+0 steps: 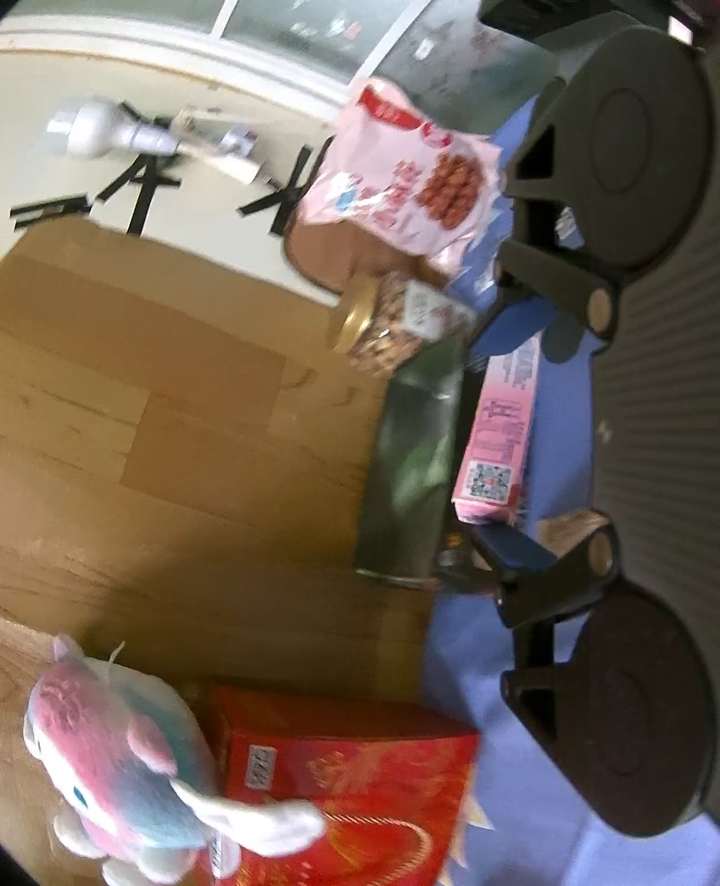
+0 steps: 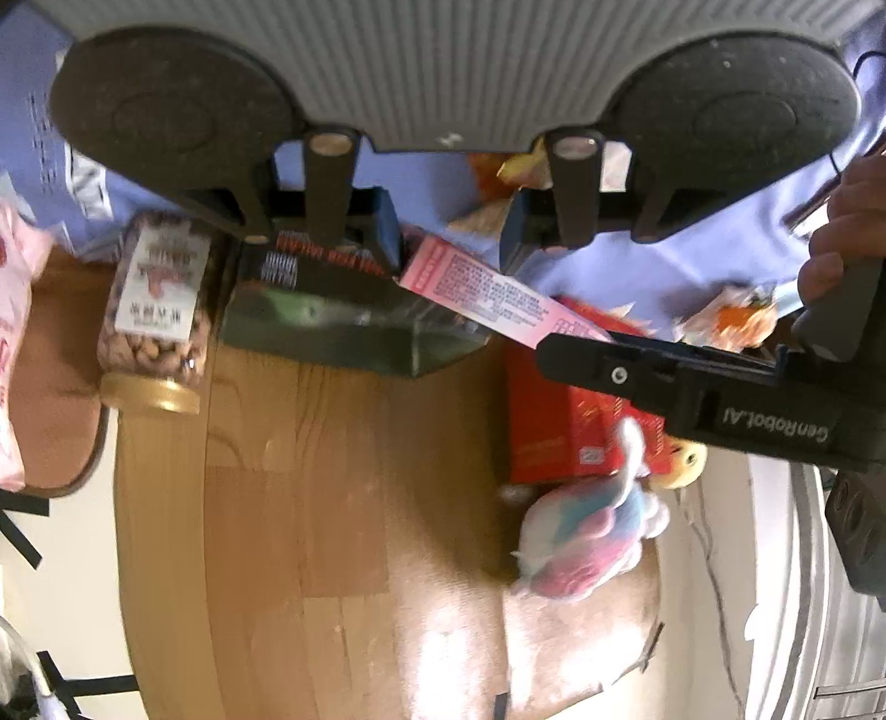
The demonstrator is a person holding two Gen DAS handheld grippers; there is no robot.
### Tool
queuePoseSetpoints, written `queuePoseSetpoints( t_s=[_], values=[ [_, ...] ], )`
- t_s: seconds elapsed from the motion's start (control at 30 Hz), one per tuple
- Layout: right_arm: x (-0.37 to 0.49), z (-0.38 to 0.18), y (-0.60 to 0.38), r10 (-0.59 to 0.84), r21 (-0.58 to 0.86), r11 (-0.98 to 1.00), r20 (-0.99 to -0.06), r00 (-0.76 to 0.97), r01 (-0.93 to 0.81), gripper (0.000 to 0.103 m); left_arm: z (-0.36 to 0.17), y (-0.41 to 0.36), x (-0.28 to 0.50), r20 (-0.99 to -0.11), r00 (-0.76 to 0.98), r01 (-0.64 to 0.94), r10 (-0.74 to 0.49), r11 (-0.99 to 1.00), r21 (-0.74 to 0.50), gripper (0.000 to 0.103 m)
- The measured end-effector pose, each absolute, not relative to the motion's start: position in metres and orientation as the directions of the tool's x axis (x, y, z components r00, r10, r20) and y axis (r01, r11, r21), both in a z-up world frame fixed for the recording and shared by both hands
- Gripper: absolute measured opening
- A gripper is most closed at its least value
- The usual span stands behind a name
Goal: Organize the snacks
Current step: 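Carry the pink candy box into the black tin box and release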
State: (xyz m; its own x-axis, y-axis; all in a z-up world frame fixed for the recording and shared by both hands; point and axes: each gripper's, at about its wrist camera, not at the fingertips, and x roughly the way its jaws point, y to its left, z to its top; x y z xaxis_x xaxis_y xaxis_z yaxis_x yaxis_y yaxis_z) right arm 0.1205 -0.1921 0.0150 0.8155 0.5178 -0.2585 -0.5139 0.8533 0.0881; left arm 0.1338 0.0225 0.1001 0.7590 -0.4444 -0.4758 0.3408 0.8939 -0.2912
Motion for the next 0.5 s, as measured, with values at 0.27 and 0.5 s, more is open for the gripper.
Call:
queuePoseSetpoints(
  t_s=[0.27,0.5],
  values=[
    [0.197,0.023,-0.184,0.472,0.101,0.881,-0.251,0.845,-0.463,0.041,0.090,0.014,0.215,-0.496,0.762,0.304,-0.416,0.906,-0.294,0.068],
    [0.229,0.009,-0.183,0.440,0.106,0.897,-0.303,0.845,-0.429,0.045,0.057,-0.003,0.254,-0.585,0.713,0.264,-0.387,0.921,-0.287,0.071]
  ],
)
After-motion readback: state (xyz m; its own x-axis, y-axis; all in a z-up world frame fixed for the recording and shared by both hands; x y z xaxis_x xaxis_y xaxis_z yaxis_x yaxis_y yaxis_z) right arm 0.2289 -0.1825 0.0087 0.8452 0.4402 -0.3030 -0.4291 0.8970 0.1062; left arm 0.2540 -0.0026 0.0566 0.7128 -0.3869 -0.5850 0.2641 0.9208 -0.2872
